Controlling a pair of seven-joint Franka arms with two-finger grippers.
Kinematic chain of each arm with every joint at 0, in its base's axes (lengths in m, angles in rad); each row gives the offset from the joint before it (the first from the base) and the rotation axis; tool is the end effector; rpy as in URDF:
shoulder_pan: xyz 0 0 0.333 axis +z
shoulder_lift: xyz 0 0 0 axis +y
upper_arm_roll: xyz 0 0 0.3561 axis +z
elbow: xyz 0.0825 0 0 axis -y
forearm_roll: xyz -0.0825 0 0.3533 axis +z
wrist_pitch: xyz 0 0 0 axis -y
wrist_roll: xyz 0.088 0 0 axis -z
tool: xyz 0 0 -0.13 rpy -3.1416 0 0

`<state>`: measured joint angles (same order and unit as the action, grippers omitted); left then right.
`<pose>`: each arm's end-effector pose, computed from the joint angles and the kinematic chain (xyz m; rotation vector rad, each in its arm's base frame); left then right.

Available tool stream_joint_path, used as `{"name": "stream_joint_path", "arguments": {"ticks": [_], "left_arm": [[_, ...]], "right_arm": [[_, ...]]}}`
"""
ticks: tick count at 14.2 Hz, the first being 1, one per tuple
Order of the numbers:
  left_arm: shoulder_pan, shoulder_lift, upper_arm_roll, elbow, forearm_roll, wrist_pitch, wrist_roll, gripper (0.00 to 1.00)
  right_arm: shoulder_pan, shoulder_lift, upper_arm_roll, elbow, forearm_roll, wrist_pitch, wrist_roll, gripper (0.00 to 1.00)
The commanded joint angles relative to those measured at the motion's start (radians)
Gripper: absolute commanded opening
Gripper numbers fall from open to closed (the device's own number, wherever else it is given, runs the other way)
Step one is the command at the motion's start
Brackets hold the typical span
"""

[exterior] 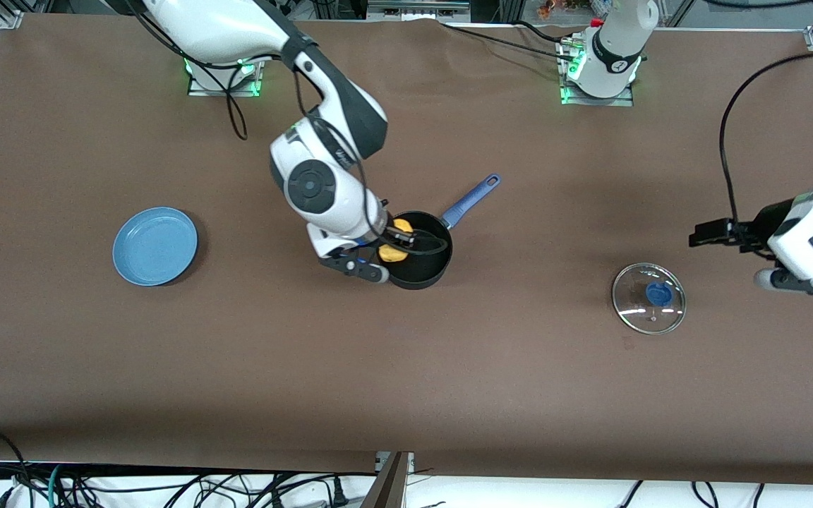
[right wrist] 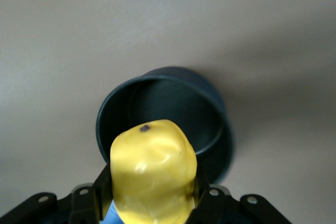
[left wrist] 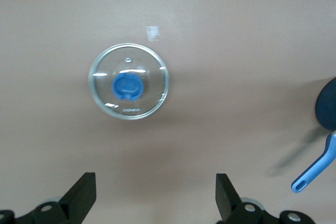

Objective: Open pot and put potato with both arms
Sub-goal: 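Lower the potato into the saucepan and open the right gripper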

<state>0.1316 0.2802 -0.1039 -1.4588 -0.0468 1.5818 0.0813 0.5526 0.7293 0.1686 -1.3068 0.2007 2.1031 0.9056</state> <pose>0.6059 0.0189 0.5335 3.0481 -0.0726 -0.2312 0.5749 0.4797 0.3429 -2.8431 0.4692 0.2282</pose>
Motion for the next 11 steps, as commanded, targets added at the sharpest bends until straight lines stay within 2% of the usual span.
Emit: {"name": "stream_joint_path", "arguments": {"ticks": [1, 3, 8, 9, 10, 11], "left_arm": [[-0.006, -0.076, -0.005, 0.018, 0.057, -0.046, -0.02, 1.0], [-0.003, -0.082, -0.002, 0.089, 0.045, -0.116, -0.018, 1.0], [-0.015, -0.088, -0.002, 0.087, 0.045, -0.151, -0.077, 1.0], [-0.015, -0.088, -0.002, 0.087, 0.045, -0.152, -0.077, 1.0], [-0.015, -0.088, -0.003, 0.087, 0.045, -0.151, -0.077, 1.0], [-0.015, -0.087, -0.003, 0.089, 0.048, -0.151, -0.077, 1.0]], "right_arm": [[0.043, 0.074, -0.009, 0.043, 0.0, 0.011, 0.012, 0.28], [0.075, 0.117, -0.014, 0.043, -0.058, 0.02, 0.013, 0.28], [0.086, 0.173, -0.014, 0.041, -0.121, 0.09, 0.012, 0.3], [0.086, 0.174, -0.014, 0.041, -0.126, 0.09, 0.013, 0.46], [0.087, 0.173, -0.015, 0.041, -0.129, 0.086, 0.018, 0.99], [0.093, 0.162, -0.017, 0.043, -0.145, 0.078, 0.013, 1.0]]}}
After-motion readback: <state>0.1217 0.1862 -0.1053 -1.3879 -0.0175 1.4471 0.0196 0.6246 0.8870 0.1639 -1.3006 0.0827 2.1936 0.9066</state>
